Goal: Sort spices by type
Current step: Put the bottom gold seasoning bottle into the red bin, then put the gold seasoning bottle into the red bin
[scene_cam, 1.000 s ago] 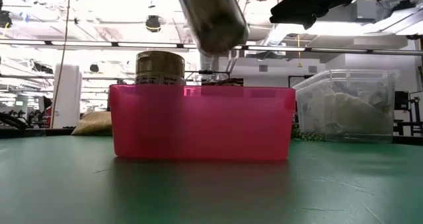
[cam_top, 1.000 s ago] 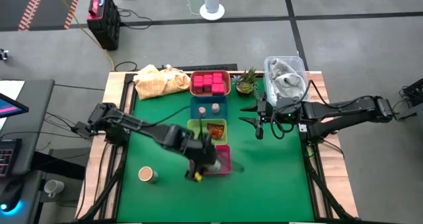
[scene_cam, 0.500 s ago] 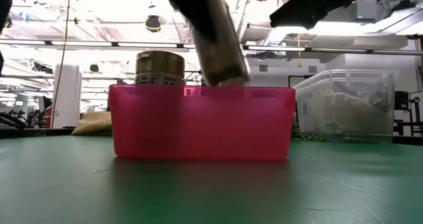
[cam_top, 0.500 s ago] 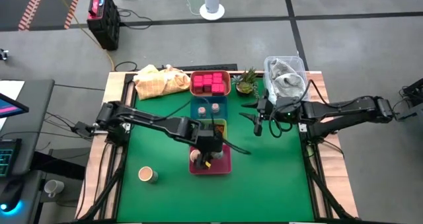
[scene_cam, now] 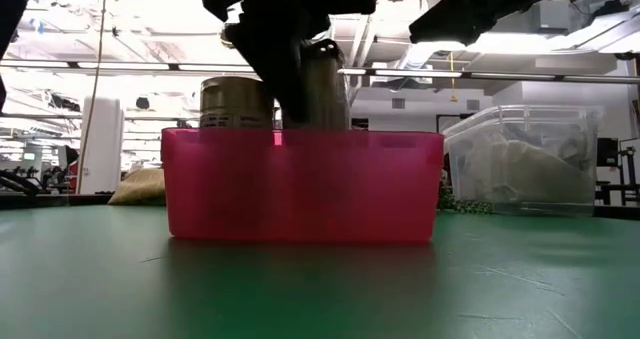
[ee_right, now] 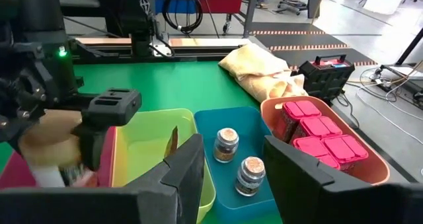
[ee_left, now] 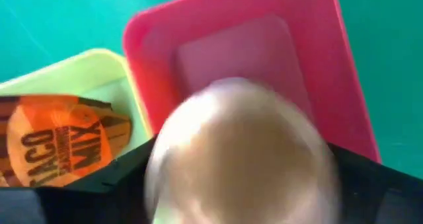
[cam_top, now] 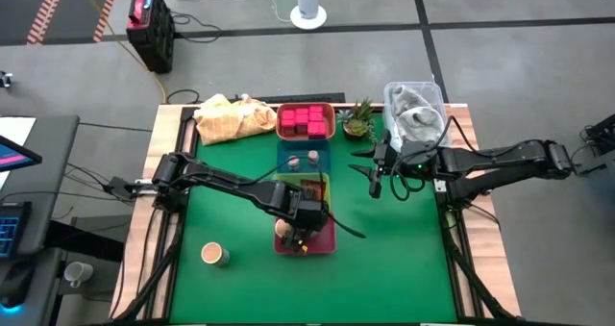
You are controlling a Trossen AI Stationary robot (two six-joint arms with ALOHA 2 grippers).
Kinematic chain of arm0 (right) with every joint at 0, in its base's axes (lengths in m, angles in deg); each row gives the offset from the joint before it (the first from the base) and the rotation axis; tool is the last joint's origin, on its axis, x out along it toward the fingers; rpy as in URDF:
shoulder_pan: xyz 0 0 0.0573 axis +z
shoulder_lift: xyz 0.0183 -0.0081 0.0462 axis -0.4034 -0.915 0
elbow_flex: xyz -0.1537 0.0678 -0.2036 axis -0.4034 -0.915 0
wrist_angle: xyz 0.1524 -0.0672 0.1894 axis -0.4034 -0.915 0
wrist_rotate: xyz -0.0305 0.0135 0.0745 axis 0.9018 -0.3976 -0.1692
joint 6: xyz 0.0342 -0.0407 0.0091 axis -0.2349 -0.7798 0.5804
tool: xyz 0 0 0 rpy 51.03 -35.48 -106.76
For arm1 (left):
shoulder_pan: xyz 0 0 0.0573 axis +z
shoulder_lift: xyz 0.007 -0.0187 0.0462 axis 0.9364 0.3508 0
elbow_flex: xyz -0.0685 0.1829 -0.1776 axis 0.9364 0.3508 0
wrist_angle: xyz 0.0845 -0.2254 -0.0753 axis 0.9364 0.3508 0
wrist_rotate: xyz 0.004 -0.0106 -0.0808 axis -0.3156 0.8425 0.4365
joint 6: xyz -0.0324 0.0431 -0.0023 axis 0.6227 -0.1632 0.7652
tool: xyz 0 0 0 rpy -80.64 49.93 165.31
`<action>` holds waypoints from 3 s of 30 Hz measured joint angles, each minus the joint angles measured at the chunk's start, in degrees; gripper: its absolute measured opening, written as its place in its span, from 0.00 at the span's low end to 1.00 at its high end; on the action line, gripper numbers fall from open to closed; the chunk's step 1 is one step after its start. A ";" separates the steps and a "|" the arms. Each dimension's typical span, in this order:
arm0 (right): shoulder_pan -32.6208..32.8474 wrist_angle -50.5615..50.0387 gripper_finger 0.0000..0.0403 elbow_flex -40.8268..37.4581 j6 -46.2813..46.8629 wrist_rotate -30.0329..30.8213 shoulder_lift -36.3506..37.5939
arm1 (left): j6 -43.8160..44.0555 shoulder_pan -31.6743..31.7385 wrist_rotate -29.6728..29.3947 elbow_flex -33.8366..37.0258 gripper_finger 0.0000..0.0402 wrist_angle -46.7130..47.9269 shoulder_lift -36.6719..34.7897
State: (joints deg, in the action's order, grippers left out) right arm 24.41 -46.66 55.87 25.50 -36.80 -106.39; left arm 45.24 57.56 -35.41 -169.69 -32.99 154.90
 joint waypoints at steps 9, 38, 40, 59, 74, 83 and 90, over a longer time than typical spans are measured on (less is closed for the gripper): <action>0.00 0.00 0.45 0.00 0.15 0.00 0.00 | -0.69 -0.61 -0.29 -0.75 0.89 -1.45 0.07; 0.13 0.11 0.45 0.00 1.70 -0.02 0.00 | 35.35 -28.63 -5.15 10.53 0.89 27.45 -13.08; 0.13 0.11 0.45 0.00 1.70 -0.02 0.00 | 35.81 -29.23 -4.03 12.34 0.89 27.41 -13.06; 0.13 0.11 0.45 0.00 1.46 -0.04 0.00 | 34.53 -29.40 7.75 25.40 0.89 24.79 -13.04; 0.13 0.11 0.45 -0.07 1.49 -0.04 0.00 | 30.82 -29.27 7.60 25.34 0.67 24.27 -13.06; 0.13 0.55 0.45 -0.07 1.51 -0.04 0.00 | 26.35 -25.34 4.69 15.37 0.67 31.41 -13.02; 0.09 0.55 0.45 -0.07 1.51 -0.04 0.00 | 20.81 -21.48 -0.10 3.97 0.67 34.71 -11.18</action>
State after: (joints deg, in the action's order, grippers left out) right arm 24.50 -46.11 55.80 27.01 -36.84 -106.39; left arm 66.05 36.08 -35.51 -165.72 1.72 143.72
